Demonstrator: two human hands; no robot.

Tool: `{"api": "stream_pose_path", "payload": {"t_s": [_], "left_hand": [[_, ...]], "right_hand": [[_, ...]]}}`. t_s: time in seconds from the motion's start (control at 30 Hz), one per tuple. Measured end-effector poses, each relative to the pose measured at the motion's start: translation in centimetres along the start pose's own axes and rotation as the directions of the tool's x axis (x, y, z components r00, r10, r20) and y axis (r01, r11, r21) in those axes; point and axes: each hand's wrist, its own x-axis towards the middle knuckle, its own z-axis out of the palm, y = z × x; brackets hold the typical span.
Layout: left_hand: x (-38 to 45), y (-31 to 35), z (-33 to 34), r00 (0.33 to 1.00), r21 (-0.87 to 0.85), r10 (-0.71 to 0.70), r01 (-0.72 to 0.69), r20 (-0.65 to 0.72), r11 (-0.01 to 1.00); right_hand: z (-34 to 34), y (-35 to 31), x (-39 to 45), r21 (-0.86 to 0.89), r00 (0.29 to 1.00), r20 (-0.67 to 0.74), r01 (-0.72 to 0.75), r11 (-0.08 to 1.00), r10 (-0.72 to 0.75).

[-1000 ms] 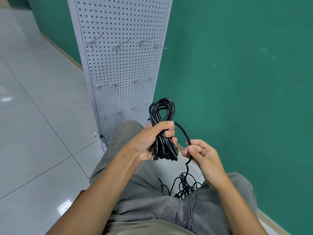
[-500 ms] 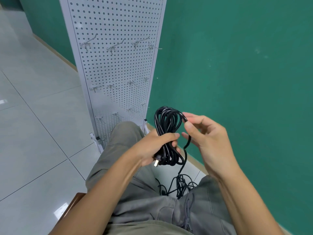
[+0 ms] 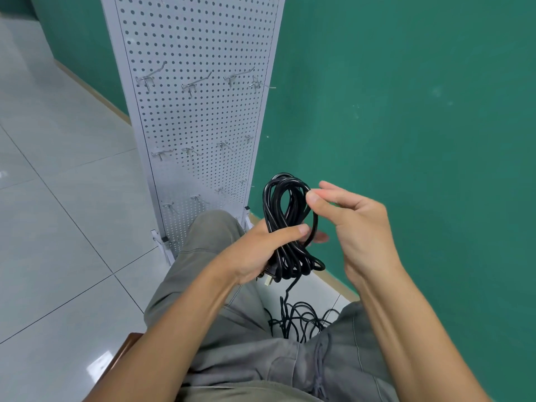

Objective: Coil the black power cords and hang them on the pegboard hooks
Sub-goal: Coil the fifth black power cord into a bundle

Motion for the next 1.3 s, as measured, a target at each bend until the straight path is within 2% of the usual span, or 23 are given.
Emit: {"api": "stream_pose_path", "payload": {"t_s": [0.13,0.27,0.4,0.53,0.6,0.7,0.77,0.83,0.93,1.03,1.13,1.2,1.3], "left_hand": [[-0.1,-0.1,-0.5,0.999,-0.008,-0.047,0.047,0.017,0.999],[0.0,-0.2,-0.9,0.997,-0.071,-0.035,0.04,0.068,0.997],[0.3,-0.8,-0.8,0.997,-0.119,-0.016,0.025,0.077,0.993],[0.5,-1.0,-0.6,0.996,-0.247,-0.004,0.027,0.091,0.969],[0.6,-0.9,-0.8,0.998,-0.294,0.002,0.017,0.063,0.956],[0.8,-0.7,-1.6,1.0,-0.331,0.002,-0.003,-0.004,0.943],[0.9,-0.5,-2.3,0.995,-0.393,-0.011,-0.03,-0.103,0.919],[0.8,-0.1,-3.1,0.973,-0.448,-0.028,-0.079,-0.228,0.891],[0.6,0.8,-4.0,0.926,-0.494,-0.028,-0.176,-0.378,0.851],[0.5,1.3,-4.7,0.881,-0.508,-0.039,-0.235,-0.472,0.829],[0.8,0.9,-5.6,0.813,-0.523,-0.076,-0.297,-0.578,0.799],[0.9,0.6,-6.0,0.749,-0.456,-0.056,-0.34,-0.66,0.822],[1.1,0.1,-6.1,0.681,-0.247,-0.001,-0.266,-0.733,0.932]], "right_hand": [[-0.1,0.3,0.8,-0.034,1.0,-0.015,0.026,0.999,-0.027],[-0.4,0.5,1.4,-0.097,1.0,-0.007,-0.01,0.995,0.01],[-0.3,0.4,1.3,-0.047,0.999,0.03,-0.041,0.998,0.043],[0.5,1.5,1.7,-0.036,0.996,0.089,-0.017,0.999,0.02],[0.5,3.4,2.0,-0.041,0.98,0.19,-0.044,0.998,0.051],[-0.1,6.7,2.0,-0.107,0.92,0.346,-0.158,0.982,0.186],[-0.3,8.6,1.7,-0.162,0.866,0.423,-0.217,0.963,0.266],[-0.6,10.1,1.3,-0.285,0.827,0.455,-0.217,0.934,0.331],[-1.2,11.6,0.7,-0.454,0.804,0.458,-0.155,0.878,0.379],[-1.5,12.1,-0.1,-0.511,0.804,0.456,-0.115,0.852,0.382],[-1.6,11.8,-0.7,-0.597,0.811,0.493,0.052,0.8,0.315],[-1.4,11.1,-1.0,-0.649,0.821,0.512,0.177,0.74,0.253],[-1.0,9.2,-1.2,-0.672,0.805,0.58,0.388,0.631,0.123]]}}
